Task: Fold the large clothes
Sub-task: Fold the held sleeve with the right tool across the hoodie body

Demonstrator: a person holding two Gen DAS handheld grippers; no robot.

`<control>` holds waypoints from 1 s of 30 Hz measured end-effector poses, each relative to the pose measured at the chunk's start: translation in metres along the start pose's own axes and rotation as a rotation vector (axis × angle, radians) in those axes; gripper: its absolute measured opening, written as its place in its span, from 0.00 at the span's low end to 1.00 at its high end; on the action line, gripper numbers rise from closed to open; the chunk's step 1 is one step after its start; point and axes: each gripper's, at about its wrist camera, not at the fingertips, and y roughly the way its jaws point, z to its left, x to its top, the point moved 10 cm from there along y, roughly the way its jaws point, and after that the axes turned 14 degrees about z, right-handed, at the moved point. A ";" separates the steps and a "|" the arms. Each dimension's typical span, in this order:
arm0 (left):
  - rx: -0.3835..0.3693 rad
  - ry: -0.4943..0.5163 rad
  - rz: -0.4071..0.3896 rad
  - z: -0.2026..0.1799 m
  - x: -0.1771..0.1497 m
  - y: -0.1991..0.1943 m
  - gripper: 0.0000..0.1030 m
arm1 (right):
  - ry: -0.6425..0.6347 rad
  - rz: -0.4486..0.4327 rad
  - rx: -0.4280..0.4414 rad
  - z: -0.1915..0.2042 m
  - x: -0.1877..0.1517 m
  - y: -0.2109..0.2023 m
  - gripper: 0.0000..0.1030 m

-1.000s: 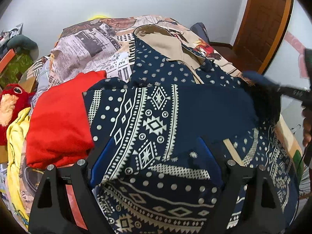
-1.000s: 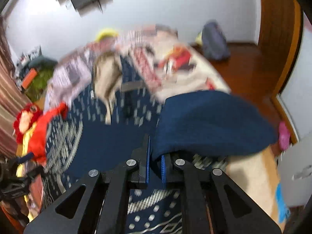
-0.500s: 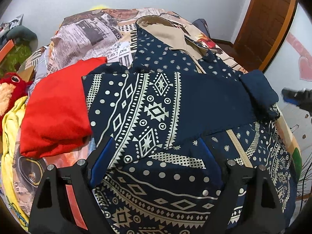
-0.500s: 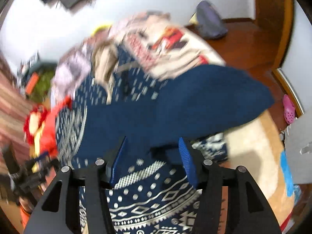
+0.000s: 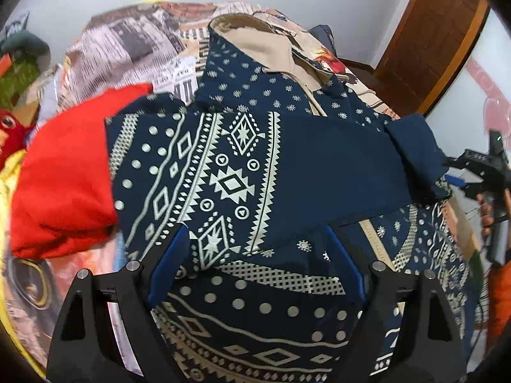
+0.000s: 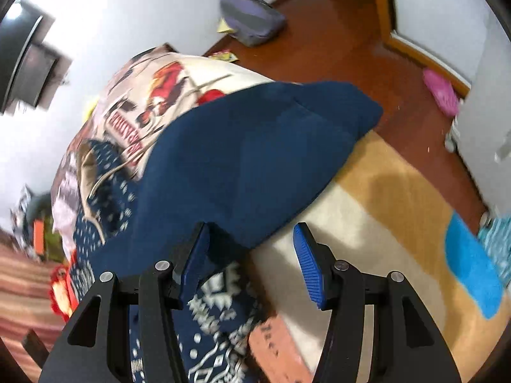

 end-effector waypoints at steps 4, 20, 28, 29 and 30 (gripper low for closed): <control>0.025 -0.014 0.002 0.005 0.003 0.006 0.83 | 0.033 -0.054 0.025 0.005 0.015 -0.003 0.49; 0.046 -0.011 -0.065 0.017 -0.006 -0.027 0.83 | -0.267 -0.250 -0.044 0.134 -0.007 -0.058 0.08; 0.053 -0.023 -0.131 0.034 -0.018 -0.060 0.83 | -0.543 -0.206 0.044 0.263 -0.073 -0.048 0.08; 0.051 -0.029 -0.136 0.037 -0.020 -0.063 0.83 | -0.567 -0.188 0.043 0.271 -0.082 -0.039 0.08; 0.048 -0.035 -0.140 0.041 -0.023 -0.066 0.83 | -0.596 -0.158 0.037 0.281 -0.095 -0.024 0.08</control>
